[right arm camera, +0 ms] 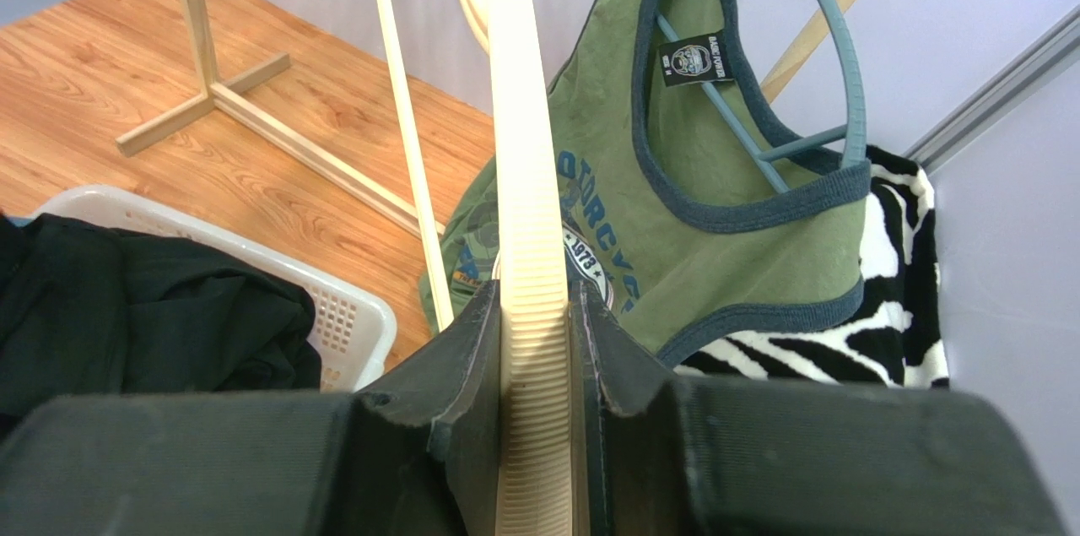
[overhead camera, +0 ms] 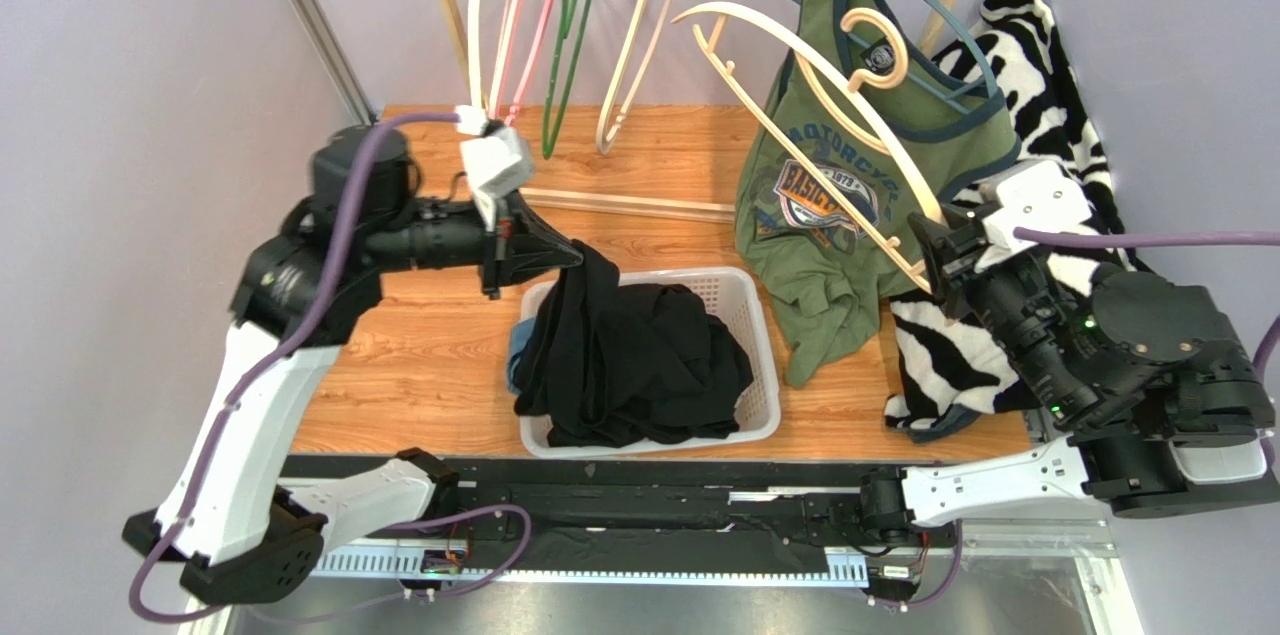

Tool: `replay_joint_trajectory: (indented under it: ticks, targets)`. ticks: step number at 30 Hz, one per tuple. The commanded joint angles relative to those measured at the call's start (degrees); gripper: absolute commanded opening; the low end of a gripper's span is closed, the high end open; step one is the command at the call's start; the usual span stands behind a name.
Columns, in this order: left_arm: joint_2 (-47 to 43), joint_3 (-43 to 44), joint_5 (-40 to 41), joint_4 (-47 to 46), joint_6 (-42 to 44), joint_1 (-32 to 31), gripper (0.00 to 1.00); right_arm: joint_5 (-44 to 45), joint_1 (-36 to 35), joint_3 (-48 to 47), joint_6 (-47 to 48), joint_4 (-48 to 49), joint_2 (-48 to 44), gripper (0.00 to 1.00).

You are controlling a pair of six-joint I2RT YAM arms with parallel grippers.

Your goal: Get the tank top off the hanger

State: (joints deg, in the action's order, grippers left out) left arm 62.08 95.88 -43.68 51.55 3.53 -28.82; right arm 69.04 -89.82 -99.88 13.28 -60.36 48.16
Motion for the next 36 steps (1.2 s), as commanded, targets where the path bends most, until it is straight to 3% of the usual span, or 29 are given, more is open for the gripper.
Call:
replay_joint_trajectory:
  ticks: [1, 7, 11, 23, 36]
  targets:
    - [3.9, -4.0, 10.1, 10.9, 12.5, -1.3, 0.00, 3.1, 0.1, -4.7, -4.6, 0.1, 3.9, 0.00]
    - [0.3, -16.0, 16.9, 4.0, 16.3, -3.5, 0.00, 3.6, 0.3, -8.1, -11.9, -8.3, 10.6, 0.00]
    - [-0.1, -21.2, 19.9, 1.7, 18.1, -5.5, 0.00, -1.6, 6.3, -14.5, -17.7, -14.8, 16.0, 0.00]
    - [1.9, -34.8, 27.9, -7.2, 22.7, -7.0, 0.00, -17.4, 23.6, -14.5, -18.5, -13.0, 20.9, 0.00]
    - [1.6, -44.9, 30.5, -12.4, 24.9, -10.6, 0.00, -21.0, 37.5, -20.9, -14.4, -9.1, 27.9, 0.00]
